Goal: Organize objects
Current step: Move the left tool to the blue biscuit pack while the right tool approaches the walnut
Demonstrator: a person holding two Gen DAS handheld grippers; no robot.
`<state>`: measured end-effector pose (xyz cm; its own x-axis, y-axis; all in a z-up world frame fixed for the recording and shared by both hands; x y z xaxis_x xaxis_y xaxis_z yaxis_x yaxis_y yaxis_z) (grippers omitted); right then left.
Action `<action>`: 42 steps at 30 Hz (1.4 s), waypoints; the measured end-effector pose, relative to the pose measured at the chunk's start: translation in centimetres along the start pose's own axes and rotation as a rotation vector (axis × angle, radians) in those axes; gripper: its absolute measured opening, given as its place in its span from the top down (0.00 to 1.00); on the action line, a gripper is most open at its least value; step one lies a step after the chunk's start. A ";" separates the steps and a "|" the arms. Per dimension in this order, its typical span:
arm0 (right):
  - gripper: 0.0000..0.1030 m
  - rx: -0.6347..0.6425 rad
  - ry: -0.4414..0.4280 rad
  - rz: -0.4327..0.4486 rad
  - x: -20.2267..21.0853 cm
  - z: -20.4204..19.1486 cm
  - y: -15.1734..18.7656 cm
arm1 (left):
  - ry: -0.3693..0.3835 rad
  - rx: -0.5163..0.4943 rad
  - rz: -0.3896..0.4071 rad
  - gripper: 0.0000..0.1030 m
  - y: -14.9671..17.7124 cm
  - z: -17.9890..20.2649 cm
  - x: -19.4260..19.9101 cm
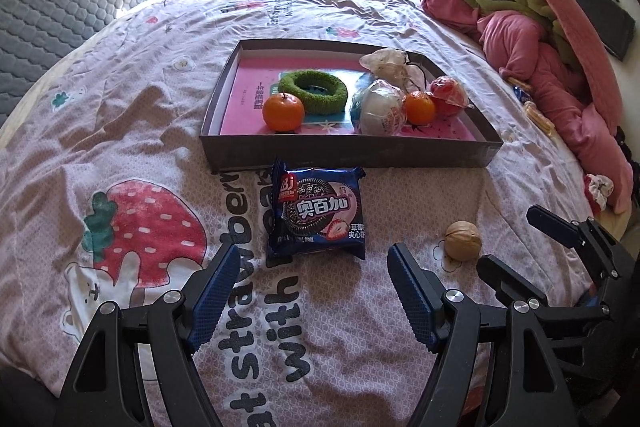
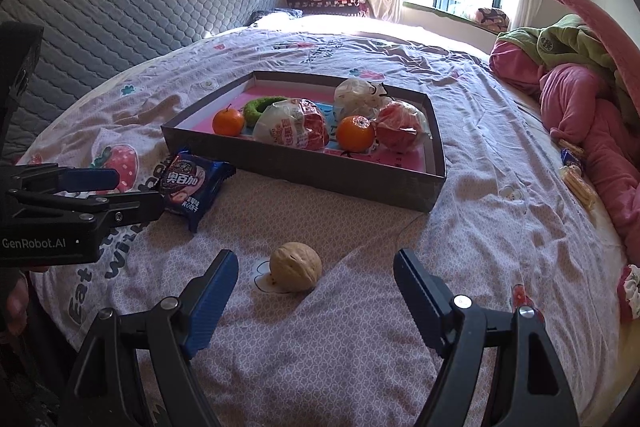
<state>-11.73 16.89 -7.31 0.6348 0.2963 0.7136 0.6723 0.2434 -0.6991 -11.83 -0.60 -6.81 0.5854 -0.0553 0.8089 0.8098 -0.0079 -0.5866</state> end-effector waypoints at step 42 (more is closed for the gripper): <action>0.26 0.058 0.007 -0.078 -3.5 -0.6 1.0 | -0.033 -0.003 -0.018 0.25 -1.5 0.8 -3.9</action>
<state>-13.04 15.51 -10.51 0.5839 0.2680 0.7663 0.6968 0.3189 -0.6425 -15.30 0.40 -9.04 0.5720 -0.0223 0.8199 0.8199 -0.0119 -0.5724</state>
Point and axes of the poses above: each gripper's, at about its wrist camera, not at the fingertips, and x roughly against the way its jaws point, z to its right, y to its underside, the point moved 8 cm from there along -x, roughly the way its jaws point, and after that the axes turned 7 degrees about -y, right-handed, at the moved point
